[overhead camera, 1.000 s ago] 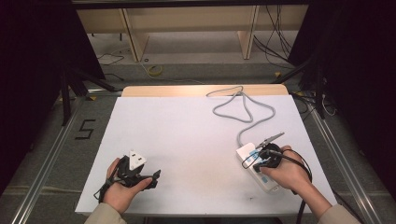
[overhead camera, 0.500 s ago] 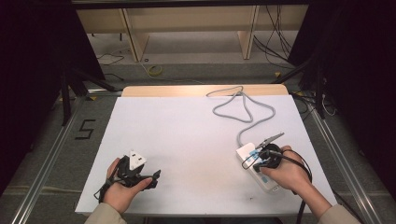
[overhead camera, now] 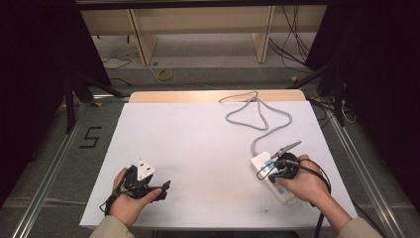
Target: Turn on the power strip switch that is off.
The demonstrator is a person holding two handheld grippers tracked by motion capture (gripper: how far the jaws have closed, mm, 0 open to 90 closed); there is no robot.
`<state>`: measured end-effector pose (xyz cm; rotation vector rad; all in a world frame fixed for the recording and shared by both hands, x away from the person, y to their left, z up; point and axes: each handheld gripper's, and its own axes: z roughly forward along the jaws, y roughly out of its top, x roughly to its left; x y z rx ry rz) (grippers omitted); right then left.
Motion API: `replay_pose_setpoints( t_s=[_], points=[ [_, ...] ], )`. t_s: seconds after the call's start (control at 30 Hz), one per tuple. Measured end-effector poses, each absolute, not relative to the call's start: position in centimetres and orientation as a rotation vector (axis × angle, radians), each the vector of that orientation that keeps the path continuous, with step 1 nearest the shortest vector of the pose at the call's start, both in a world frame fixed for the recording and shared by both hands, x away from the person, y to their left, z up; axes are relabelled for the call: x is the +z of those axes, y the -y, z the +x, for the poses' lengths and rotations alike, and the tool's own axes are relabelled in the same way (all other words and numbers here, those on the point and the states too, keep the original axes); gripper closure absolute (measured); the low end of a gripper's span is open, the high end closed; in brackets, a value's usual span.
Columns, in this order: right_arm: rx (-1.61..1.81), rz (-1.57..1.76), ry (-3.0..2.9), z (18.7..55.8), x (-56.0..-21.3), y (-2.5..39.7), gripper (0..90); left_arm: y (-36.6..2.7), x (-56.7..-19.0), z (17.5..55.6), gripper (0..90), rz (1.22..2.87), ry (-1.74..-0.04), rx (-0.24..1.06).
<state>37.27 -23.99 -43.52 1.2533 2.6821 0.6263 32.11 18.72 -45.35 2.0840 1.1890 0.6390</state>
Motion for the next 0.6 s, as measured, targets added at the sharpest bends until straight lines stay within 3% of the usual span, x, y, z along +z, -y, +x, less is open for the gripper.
replay_pose_setpoints(
  t_s=[0.6],
  points=[
    [0.649, 1.224, -2.664, 37.25, -43.45, 24.06, 90.0, -18.67, -45.37, 32.11, 14.2, 2.083, -1.190, 0.637]
  ],
)
